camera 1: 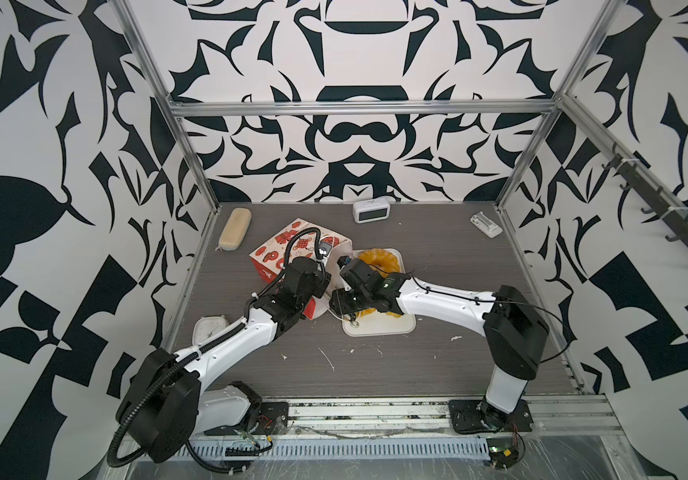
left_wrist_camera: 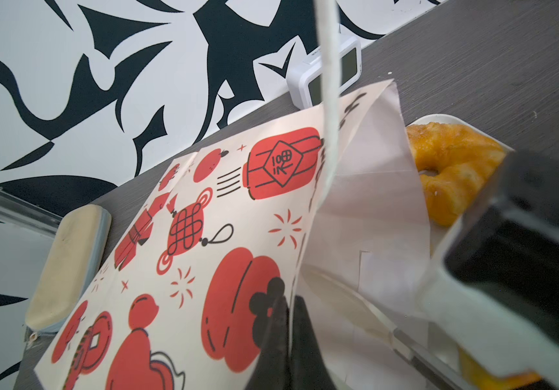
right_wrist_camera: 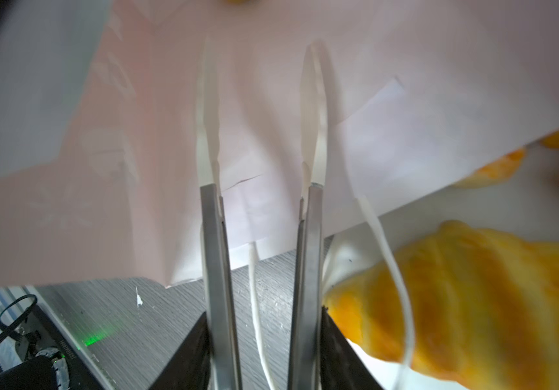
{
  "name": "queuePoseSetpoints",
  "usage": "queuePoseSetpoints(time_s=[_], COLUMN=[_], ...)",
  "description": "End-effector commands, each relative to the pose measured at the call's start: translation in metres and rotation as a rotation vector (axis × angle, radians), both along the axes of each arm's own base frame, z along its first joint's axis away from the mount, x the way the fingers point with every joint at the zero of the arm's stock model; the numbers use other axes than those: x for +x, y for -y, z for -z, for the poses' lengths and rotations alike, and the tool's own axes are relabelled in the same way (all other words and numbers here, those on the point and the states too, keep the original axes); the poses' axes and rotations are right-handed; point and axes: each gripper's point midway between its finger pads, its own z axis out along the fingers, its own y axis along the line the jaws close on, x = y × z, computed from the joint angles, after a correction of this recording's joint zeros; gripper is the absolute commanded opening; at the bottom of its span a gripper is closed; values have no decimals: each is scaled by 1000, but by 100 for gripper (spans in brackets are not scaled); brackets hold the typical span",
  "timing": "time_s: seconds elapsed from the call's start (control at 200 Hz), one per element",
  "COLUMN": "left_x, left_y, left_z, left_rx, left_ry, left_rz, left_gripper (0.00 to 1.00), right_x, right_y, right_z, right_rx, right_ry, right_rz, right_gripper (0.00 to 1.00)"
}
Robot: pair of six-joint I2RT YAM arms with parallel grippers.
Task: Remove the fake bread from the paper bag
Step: 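Push the right tongs deeper into the bag around the ring bread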
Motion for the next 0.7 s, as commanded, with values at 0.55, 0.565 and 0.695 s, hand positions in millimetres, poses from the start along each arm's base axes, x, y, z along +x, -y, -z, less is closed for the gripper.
queuePoseSetpoints(time_s=[0.55,0.565,0.695], left_x=[-2,-2,-2], left_y=[8,8,9], left_z=[-23,-23,-24], left_rx=[-70,-71,-76], left_ry=[46,46,47], left_rz=[36,35,38], left_gripper=[0,0,0], right_x=[46,47,54], right_y=[-34,-33,-35], right_z=[-29,-29,-25], right_rx=[84,85,101], right_ry=[113,115,121], right_rz=[50,52,63], right_gripper=[51,51,52])
